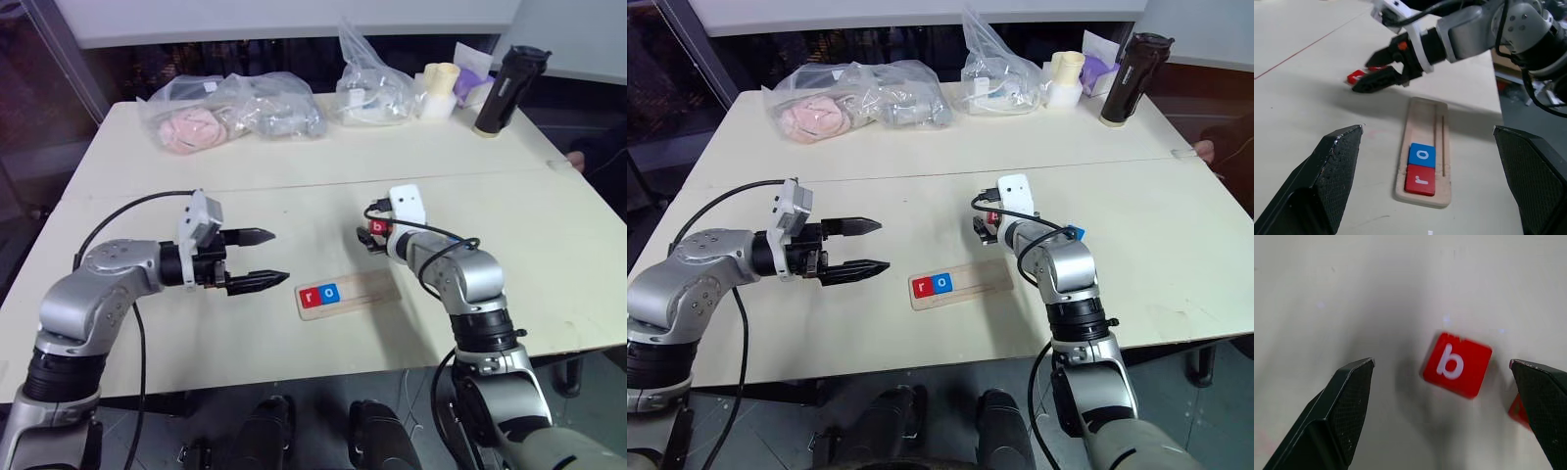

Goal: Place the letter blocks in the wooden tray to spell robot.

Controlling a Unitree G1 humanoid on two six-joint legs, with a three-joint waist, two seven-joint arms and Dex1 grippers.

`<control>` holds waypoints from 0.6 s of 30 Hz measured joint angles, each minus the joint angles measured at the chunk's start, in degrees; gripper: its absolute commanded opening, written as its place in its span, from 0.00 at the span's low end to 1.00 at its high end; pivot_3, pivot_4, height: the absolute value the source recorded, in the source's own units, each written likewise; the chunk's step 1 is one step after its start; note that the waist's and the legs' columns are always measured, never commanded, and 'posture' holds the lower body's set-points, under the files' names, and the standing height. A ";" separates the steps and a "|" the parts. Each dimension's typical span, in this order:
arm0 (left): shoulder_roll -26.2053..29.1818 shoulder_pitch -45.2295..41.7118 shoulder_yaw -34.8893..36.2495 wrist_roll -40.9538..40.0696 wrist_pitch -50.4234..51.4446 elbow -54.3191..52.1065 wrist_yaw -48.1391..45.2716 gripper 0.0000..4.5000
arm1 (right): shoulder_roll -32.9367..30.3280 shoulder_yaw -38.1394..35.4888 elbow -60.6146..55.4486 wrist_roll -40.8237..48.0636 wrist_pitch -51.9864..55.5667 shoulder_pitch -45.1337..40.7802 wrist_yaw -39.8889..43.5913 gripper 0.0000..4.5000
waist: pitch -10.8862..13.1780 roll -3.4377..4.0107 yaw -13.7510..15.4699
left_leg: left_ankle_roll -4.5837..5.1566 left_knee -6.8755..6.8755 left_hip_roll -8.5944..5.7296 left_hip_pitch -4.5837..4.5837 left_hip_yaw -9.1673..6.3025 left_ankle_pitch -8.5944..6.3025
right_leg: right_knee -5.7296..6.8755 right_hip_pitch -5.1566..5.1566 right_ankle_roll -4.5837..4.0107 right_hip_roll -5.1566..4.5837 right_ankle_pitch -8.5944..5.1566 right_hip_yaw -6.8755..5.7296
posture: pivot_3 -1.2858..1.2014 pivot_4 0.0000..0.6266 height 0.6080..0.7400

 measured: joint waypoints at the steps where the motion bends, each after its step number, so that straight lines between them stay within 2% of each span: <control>1: 0.02 0.00 0.03 -0.12 0.00 -0.01 0.15 0.99 | 0.24 -0.01 0.43 -0.41 -0.10 -0.27 0.02 1.00 | 0.00 0.00 -0.08 | 0.00 -0.01 0.00 0.01 0.00 0.00 | 0.00 0.00 0.00 0.00 0.00 0.00 | 0.52 0.24 0.88; 8: -0.01 0.30 0.06 -0.48 -0.05 -0.21 2.19 0.99 | 4.76 -3.16 9.42 -1.75 -2.98 -5.59 -1.93 1.00 | -0.01 0.00 -0.93 | -0.04 -0.02 0.01 0.12 -0.01 0.03 | 0.06 0.06 -0.01 0.03 0.02 0.02 | 0.52 0.24 0.88; 11: -0.01 0.37 -0.01 -0.47 -0.10 -0.35 2.79 1.00 | 5.31 -3.79 12.32 -2.87 -3.57 -7.11 -2.64 0.81 | -0.01 0.00 -0.75 | -0.05 -0.01 0.00 0.13 -0.02 0.03 | 0.06 0.09 -0.02 0.03 0.02 0.02 | 0.52 0.24 0.88; 15: -0.01 0.35 -0.14 -0.46 -0.12 -0.35 3.62 1.00 | 5.57 -3.17 12.98 -4.43 -3.08 -6.95 -2.90 0.34 | -0.01 0.00 -0.87 | -0.05 -0.04 0.00 0.13 -0.02 0.03 | 0.07 0.08 -0.02 0.03 0.02 0.03 | 0.52 0.24 0.88; 16: -0.01 0.33 -0.19 -0.46 -0.17 -0.35 3.76 1.00 | 5.57 -3.09 12.52 -4.57 -2.58 -6.80 -2.82 0.26 | -0.02 0.01 -0.93 | -0.05 -0.05 0.00 0.14 -0.02 0.03 | 0.07 0.08 -0.02 0.03 0.02 0.03 | 0.52 0.24 0.88; 18: -0.01 0.32 -0.27 -0.29 -0.40 -0.35 4.02 1.00 | 5.77 -2.76 10.92 -5.09 -1.73 -5.99 -2.75 0.26 | -0.03 0.01 -0.92 | -0.05 -0.06 0.00 0.15 -0.02 0.03 | 0.10 0.08 -0.02 0.03 0.02 0.03 | 0.52 0.24 0.88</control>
